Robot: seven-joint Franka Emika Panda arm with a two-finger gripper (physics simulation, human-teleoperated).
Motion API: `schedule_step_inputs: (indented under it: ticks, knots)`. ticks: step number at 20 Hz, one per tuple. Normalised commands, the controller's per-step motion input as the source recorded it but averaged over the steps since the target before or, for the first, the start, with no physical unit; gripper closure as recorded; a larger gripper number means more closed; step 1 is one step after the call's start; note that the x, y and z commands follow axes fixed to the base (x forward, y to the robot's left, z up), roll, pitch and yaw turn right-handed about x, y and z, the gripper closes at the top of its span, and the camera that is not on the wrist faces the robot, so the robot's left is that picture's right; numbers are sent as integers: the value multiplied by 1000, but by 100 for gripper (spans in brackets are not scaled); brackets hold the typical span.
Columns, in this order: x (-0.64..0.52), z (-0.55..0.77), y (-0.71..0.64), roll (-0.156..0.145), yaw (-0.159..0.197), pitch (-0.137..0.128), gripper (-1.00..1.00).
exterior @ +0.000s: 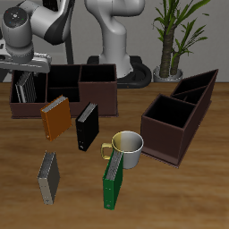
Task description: Place the striped book into the back desk caddy's left compartment and place the black book into the back desk caddy's left compartment and place the yellow book into the left desk caddy's right compartment
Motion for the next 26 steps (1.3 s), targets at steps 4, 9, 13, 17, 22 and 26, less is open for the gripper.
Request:
schedule_step_inputs:
  ticks: [4,9,13,17,22,26]
  knots:
    - [111,375,226,-24,44,-72,-100]
    - [193,431,123,-62,32,-176,-100]
    - [268,506,414,-44,78,-210,-100]
    - [245,189,383,63,55,-64,-100]
    - [144,179,45,-14,-79,-45,-100]
    - [371,195,455,-10,-59,-46,-100]
